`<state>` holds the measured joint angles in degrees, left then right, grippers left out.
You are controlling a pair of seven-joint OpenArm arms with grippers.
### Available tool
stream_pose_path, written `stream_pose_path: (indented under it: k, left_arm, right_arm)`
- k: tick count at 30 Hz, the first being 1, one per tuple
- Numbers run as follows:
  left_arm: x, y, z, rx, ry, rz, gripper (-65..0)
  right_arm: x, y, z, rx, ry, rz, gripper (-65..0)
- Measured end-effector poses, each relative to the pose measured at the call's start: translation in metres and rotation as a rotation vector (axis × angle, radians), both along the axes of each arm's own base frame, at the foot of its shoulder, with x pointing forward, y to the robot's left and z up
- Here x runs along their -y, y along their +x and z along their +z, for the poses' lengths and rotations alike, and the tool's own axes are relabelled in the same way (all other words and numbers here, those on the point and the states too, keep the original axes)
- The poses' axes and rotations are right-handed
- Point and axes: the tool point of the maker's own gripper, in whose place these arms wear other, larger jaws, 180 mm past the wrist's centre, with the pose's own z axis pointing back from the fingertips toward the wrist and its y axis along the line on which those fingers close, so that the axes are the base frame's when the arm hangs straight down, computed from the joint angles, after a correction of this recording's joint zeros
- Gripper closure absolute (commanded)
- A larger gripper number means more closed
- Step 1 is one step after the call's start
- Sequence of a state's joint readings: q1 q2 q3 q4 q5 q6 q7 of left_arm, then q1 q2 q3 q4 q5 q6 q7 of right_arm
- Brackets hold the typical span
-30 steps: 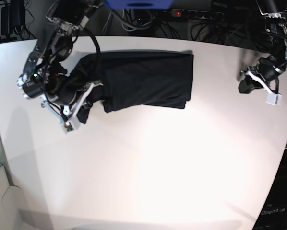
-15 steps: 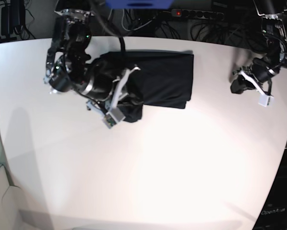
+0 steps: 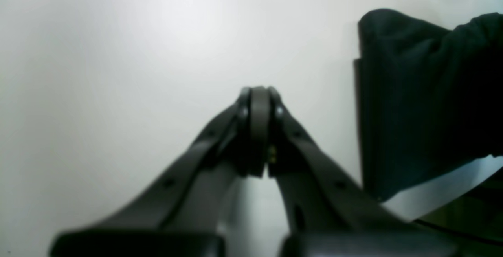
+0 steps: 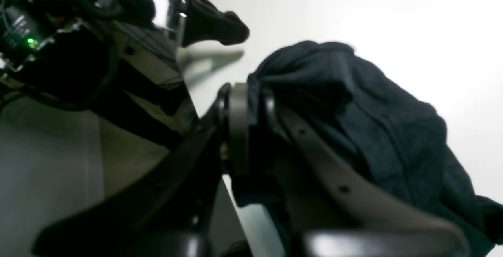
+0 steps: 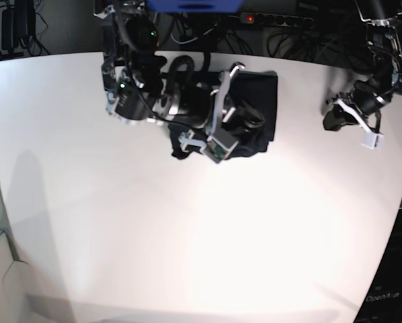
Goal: Fold the T-shirt properly
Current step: 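Fold the band end with the right gripper over onto the left-folded section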
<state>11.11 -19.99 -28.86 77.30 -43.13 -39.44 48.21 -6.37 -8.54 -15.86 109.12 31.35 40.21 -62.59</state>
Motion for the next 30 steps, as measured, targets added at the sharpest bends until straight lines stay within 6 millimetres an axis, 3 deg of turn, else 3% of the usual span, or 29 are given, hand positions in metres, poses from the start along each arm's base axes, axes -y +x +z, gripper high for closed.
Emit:
stream_pose_path:
  k: [11, 15, 22, 30]
  left_arm:
    - [0.001, -0.001, -0.001, -0.002, -0.002, 0.000, 0.0]
    - [0.002, -0.001, -0.001, -0.002, -0.003, -0.001, 0.0]
    - [0.038, -0.003, -0.011, -0.024, -0.037, -0.089, 0.0]
    - [0.068, 0.014, -0.024, -0.032, 0.013, -0.142, 0.0]
  right_arm:
    - [-0.033, -0.007, -0.030, -0.090, 0.037, 0.086, 0.0]
    - [-0.043, -0.006, -0.026, -0.075, 0.047, 0.118, 0.0]
    - [-0.061, -0.010, -0.024, -0.069, 0.079, 0.167, 0.0]
    - [-0.062, -0.006, -0.021, -0.055, 0.084, 0.166, 0.0]
